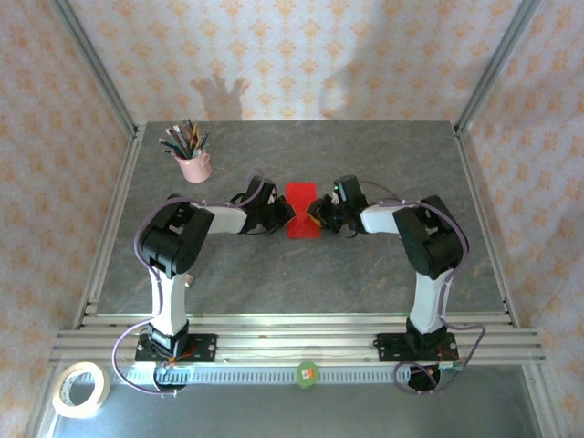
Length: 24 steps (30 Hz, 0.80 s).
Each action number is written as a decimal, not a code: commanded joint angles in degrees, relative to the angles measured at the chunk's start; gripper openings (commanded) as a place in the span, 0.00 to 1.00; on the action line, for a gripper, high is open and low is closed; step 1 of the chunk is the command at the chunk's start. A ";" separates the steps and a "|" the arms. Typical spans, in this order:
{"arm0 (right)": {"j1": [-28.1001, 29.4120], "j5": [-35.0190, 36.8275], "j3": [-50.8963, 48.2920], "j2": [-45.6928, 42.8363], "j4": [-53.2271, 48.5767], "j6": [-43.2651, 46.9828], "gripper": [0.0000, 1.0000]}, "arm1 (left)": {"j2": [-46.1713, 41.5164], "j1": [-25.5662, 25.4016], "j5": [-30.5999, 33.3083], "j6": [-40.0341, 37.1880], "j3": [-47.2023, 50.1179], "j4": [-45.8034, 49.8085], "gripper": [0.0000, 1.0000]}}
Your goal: Fold a paper plane with a square sheet of paper (pick it up from the middle)
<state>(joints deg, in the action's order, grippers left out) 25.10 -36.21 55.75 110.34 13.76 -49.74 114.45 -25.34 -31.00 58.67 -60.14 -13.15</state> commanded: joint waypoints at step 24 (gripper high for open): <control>0.79 -4.13 0.59 2.30 4.57 -0.37 0.18 | -0.37 0.77 0.59 -1.01 1.05 4.08 0.09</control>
<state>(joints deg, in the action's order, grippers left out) 25.36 -39.53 55.99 111.46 16.97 -49.98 114.45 -25.32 -31.03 58.61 -59.83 -13.76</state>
